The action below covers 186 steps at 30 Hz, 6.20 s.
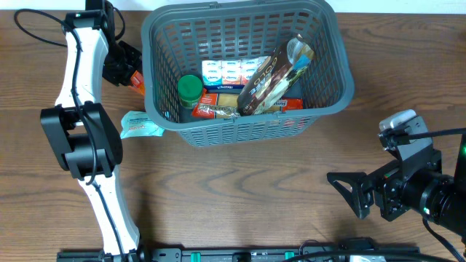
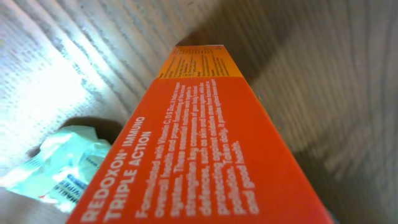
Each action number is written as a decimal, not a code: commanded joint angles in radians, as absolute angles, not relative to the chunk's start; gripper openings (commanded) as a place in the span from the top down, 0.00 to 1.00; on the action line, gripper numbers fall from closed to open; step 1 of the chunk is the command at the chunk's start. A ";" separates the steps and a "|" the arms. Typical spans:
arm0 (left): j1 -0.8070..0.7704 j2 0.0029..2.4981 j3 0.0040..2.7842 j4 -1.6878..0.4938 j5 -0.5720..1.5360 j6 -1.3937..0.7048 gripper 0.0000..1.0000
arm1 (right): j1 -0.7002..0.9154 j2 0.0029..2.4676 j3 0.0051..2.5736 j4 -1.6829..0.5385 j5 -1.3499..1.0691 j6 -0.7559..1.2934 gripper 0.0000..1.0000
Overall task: Pack container
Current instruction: 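Lift the orange box over the basket and drop it inside, then lower the left gripper onto the mint-green wipes pack and grasp, then carry the wipes pack into the basket and release it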
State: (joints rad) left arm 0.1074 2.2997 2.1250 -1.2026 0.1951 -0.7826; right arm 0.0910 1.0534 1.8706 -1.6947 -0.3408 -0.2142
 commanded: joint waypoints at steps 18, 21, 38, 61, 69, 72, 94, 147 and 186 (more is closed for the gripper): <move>0.085 1.835 2.146 -1.097 -0.068 -0.472 0.94 | 0.100 1.054 1.873 -1.697 -0.344 -0.202 0.01; 0.052 1.746 2.146 -1.110 -0.007 -0.368 0.94 | 0.099 1.054 1.873 -1.697 -0.344 -0.203 0.01; -0.198 1.576 2.145 -1.198 0.299 -0.107 0.94 | 0.100 1.054 1.873 -1.697 -0.344 -0.202 0.01; -0.290 1.856 2.145 -1.286 0.295 -0.071 0.77 | 0.099 1.054 1.873 -1.697 -0.344 -0.202 0.01; -0.289 1.772 2.146 -1.290 0.239 -0.098 0.01 | 0.100 1.054 1.873 -1.697 -0.344 -0.202 0.01; -0.285 1.692 2.146 -1.292 0.048 -0.166 0.01 | 0.099 1.054 1.873 -1.697 -0.344 -0.202 0.01; 0.310 1.620 1.868 -1.315 0.046 -0.549 0.02 | 0.099 1.054 1.873 -1.697 -0.344 -0.202 0.01; 0.080 2.092 1.479 -0.935 0.172 -0.953 0.16 | 0.100 1.054 1.873 -1.697 -0.344 -0.203 0.01; 0.158 1.682 1.468 -0.891 0.018 -0.888 0.80 | 0.099 1.054 1.873 -1.697 -0.344 -0.203 0.01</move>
